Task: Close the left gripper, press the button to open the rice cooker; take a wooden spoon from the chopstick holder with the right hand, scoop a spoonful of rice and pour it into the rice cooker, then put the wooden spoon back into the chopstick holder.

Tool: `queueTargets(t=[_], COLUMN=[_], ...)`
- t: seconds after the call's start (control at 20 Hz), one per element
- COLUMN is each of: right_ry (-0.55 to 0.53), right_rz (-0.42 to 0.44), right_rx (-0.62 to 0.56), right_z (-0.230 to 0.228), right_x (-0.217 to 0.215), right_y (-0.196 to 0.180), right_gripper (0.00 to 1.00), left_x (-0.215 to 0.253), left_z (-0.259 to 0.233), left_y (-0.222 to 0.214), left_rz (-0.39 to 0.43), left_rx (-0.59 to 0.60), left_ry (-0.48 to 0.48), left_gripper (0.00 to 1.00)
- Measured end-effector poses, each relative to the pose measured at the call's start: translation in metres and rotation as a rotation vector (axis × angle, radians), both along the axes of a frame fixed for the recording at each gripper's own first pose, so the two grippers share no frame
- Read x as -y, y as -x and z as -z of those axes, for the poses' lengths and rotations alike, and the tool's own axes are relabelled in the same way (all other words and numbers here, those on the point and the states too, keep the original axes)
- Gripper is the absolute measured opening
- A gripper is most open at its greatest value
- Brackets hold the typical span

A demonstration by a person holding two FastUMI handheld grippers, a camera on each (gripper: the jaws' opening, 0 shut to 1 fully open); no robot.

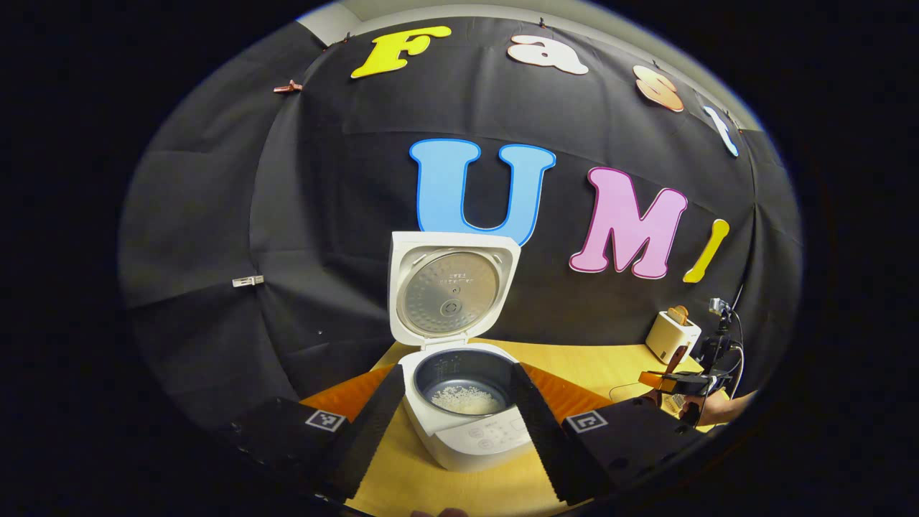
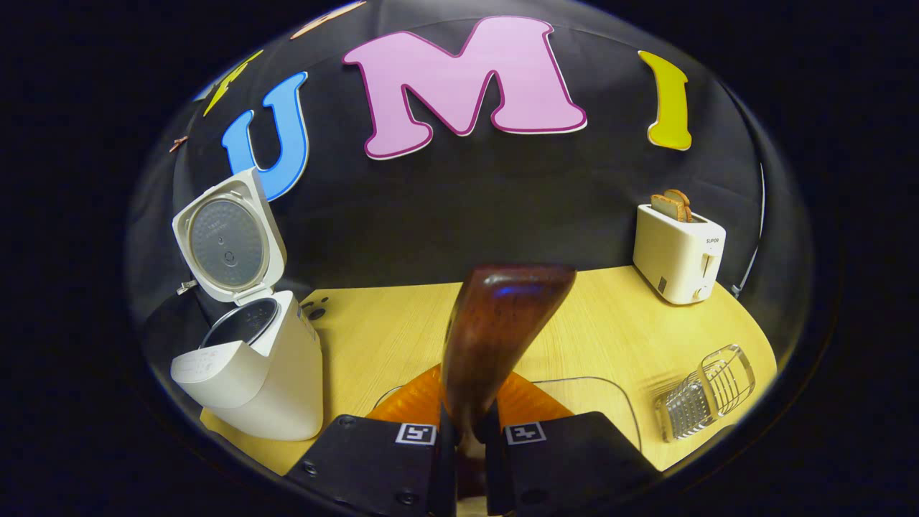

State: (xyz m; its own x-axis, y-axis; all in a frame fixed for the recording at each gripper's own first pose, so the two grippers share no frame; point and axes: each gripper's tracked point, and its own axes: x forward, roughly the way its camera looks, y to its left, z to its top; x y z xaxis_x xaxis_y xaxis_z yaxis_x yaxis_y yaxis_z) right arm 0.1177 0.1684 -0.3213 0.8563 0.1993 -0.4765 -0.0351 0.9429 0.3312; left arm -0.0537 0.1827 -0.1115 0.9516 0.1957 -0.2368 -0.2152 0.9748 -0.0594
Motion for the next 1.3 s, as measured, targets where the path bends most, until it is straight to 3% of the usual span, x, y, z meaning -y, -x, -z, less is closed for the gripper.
queueTargets(t=[0.25,0.5,0.8,1.05,1.15,1.3], right_ry=[-0.019,-0.148,-0.396,-0.615,-0.672,-0.707], right_rz=[-0.009,0.008,0.163,0.312,0.377,0.4], right_rx=[-0.031,-0.072,-0.153,-0.116,-0.105,-0.08], right_z=[0.012,0.012,0.018,0.007,0.004,-0.005], right_x=[-0.022,-0.036,-0.01,0.023,0.042,0.056], right_y=[0.001,0.007,0.022,0.023,0.024,0.024], right_gripper=[0.2,0.2,0.2,0.2,0.2,0.2], left_x=[-0.013,-0.019,-0.018,-0.015,-0.012,-0.007], left_z=[0.007,0.01,0.007,0.003,0.003,0.001], left_y=[-0.004,-0.008,-0.013,-0.024,-0.027,-0.033], left_rz=[0.005,0.012,0.034,0.053,0.061,0.078], left_rx=[-0.012,-0.009,0.003,0.012,0.012,0.018], left_ry=[0.0,0.014,0.025,0.038,0.037,0.046], left_gripper=[0.95,0.95,0.95,0.92,0.95,0.95])
